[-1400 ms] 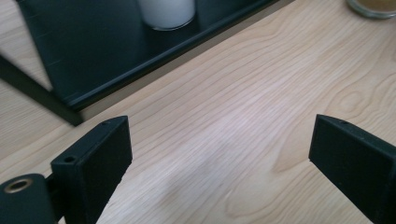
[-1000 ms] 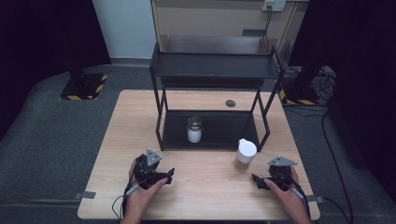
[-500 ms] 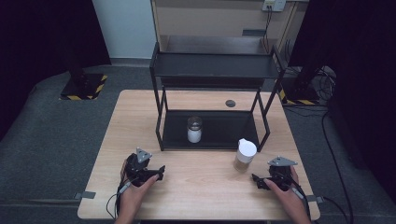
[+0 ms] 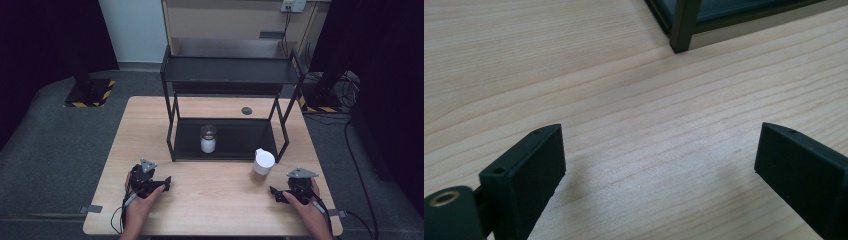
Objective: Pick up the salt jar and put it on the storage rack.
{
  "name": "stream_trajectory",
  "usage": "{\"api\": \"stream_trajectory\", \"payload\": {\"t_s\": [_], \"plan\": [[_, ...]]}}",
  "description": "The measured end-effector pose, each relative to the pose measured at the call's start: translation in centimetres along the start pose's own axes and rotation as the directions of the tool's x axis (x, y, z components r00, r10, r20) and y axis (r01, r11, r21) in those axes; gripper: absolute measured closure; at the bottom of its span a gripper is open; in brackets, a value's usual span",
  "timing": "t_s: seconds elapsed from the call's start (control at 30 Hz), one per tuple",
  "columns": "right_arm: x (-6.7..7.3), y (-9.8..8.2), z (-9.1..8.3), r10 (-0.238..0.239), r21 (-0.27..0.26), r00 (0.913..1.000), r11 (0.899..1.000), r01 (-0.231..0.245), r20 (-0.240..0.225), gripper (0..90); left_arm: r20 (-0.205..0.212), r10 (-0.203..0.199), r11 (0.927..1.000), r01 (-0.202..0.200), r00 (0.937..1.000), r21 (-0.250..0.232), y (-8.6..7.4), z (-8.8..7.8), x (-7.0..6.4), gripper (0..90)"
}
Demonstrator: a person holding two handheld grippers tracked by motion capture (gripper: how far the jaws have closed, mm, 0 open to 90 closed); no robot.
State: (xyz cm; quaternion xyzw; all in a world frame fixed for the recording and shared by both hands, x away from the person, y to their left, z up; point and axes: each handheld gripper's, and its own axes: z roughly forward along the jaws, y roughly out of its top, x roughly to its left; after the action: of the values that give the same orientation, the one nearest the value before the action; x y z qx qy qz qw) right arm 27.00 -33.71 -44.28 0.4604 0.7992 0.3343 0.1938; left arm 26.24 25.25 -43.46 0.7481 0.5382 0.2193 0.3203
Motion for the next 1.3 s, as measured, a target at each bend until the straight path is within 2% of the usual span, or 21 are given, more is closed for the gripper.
{"api": "stream_trajectory", "payload": {"t_s": [0.17,0.43,0.57,1.3], "plan": [[0.0,0.0,0.0,0.0,0.0,1.0,1.0,0.0,0.0,1.0,-0.004,-0.009,0.9999,0.009,1.0,0.015,-0.1,0.6,0.2,4.9],[0.0,0.0,0.0,0.0,0.0,1.0,1.0,0.0,0.0,0.9,-0.023,0.005,1.0,-0.005,0.9997,0.005,-0.3,1.1,0.2,1.2],[0.0,0.0,0.0,0.0,0.001,1.0,1.0,0.0,0.001,0.9,-0.029,-0.001,1.0,0.001,0.9996,0.006,-0.2,1.1,0.1,0.0],[0.5,-0.1,-0.1,0.018,0.002,0.9996,1.0,-0.018,0.02,1.1,-0.024,0.0,1.0,0.0,0.9997,0.009,-0.1,1.2,0.3,0.0]]}}
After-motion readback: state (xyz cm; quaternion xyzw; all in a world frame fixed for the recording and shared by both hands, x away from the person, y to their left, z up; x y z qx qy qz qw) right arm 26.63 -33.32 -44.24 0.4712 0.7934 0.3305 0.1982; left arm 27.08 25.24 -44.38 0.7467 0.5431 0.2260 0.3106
